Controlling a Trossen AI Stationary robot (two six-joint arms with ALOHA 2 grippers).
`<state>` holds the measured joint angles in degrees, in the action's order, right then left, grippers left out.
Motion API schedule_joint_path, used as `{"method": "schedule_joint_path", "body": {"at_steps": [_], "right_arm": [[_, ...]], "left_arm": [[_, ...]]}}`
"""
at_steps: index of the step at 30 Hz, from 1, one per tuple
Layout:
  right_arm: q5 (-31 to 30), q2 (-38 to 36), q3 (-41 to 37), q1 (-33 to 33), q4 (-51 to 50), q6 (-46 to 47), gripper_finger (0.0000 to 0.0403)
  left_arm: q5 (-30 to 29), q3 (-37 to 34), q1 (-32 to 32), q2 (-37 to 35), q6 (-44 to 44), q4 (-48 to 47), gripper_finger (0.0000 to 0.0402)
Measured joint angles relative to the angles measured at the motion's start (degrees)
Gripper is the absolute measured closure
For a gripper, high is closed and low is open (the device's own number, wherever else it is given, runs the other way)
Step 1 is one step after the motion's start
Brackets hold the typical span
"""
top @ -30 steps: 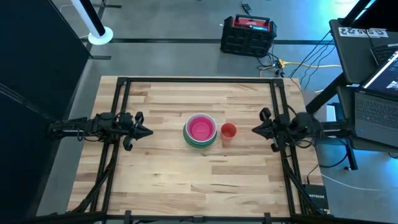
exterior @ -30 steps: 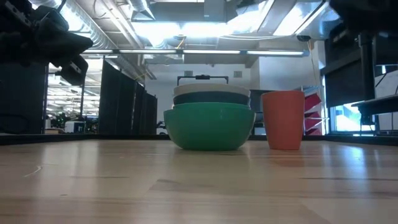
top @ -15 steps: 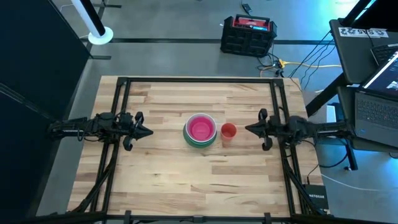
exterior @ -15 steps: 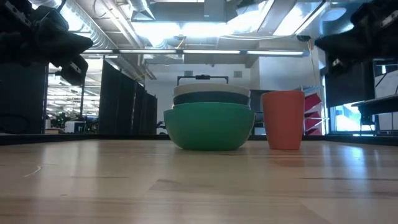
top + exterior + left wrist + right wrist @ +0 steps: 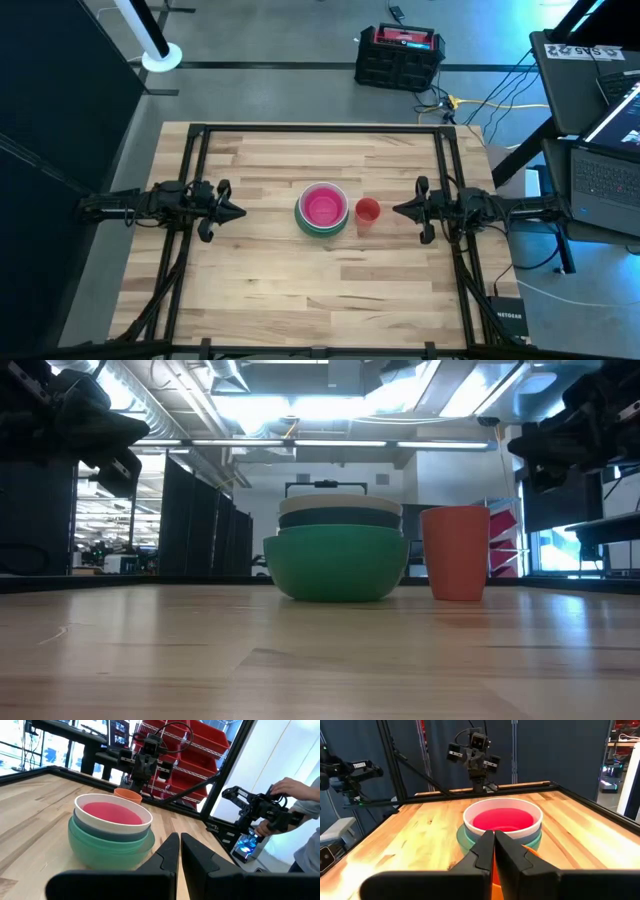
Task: Nest bowls inside each other
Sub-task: Return to Home Position
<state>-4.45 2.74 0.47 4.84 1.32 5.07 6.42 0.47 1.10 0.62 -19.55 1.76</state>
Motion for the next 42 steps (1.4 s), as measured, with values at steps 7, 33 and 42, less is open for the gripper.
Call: {"method": "schedule_joint_path", "body": {"at_steps": [7, 33, 42], "right_arm": [[0.1, 0.6, 0.0, 0.0, 0.0, 0.0, 0.0402], [0.1, 0.8, 0.0, 0.0, -0.1, -0.6, 0.0402], [0.1, 0.8, 0.0, 0.0, -0.1, -0.6, 0.0402]], "left_arm": [[0.0, 0.0, 0.0, 0.0, 0.0, 0.0, 0.0402], [0.0, 0.0, 0.1, 0.0, 15.6, 0.3, 0.0402], [0.0, 0.0, 0.1, 0.0, 20.3, 0.2, 0.0402]]}}
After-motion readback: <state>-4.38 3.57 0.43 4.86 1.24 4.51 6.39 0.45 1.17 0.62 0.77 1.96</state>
